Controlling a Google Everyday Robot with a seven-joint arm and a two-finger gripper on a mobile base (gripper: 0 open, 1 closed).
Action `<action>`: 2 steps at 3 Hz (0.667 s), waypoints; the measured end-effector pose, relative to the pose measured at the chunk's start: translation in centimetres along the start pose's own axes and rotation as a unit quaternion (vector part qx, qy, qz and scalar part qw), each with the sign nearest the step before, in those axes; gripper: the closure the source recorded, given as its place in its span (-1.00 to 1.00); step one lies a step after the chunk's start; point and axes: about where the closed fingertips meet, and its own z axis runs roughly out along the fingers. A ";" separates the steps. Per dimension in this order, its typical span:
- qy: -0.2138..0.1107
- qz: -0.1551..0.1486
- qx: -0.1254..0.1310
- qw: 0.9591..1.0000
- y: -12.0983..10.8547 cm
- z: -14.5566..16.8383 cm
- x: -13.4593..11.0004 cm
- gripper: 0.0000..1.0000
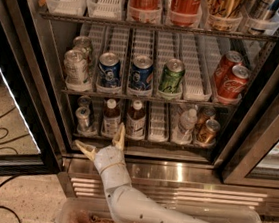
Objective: Pick blue plastic bottle from bottom shelf of fridge
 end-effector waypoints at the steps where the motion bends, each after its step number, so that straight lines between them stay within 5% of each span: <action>1: 0.000 0.000 0.000 1.000 0.0 0.0 0.0 -0.84; 2: -0.006 -0.008 0.000 1.000 -0.3 0.7 -0.3 -0.80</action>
Offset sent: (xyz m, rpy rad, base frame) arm 0.0157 0.0006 0.0086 -0.0238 -0.0387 0.0020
